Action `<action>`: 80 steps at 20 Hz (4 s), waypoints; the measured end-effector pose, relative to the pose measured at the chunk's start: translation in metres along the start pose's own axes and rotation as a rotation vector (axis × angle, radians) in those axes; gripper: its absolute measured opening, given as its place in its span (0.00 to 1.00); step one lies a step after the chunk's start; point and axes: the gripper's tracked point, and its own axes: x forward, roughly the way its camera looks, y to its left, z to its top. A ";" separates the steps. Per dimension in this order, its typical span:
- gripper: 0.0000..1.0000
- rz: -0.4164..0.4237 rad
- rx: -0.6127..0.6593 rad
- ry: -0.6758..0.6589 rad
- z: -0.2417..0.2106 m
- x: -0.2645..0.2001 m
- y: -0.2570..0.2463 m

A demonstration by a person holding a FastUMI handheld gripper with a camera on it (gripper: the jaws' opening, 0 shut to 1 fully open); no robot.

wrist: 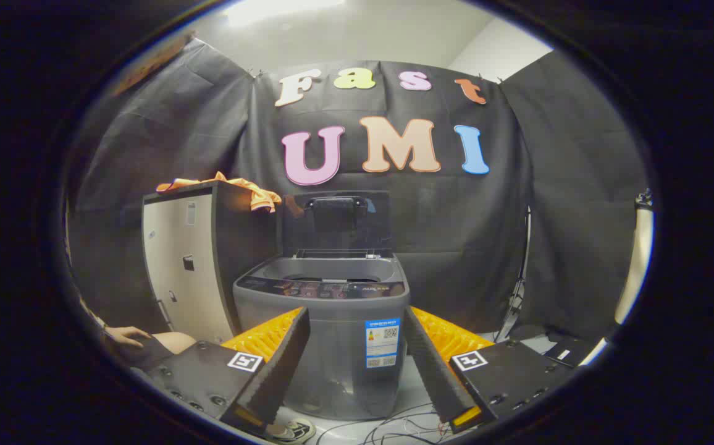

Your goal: Put the clothes into the washing machine and then close the washing machine lid.

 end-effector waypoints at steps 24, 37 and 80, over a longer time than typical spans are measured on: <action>0.95 0.006 0.001 0.001 0.000 0.000 0.001; 0.95 0.007 0.002 0.003 -0.001 0.000 0.000; 0.96 0.587 0.005 0.273 0.218 0.291 0.399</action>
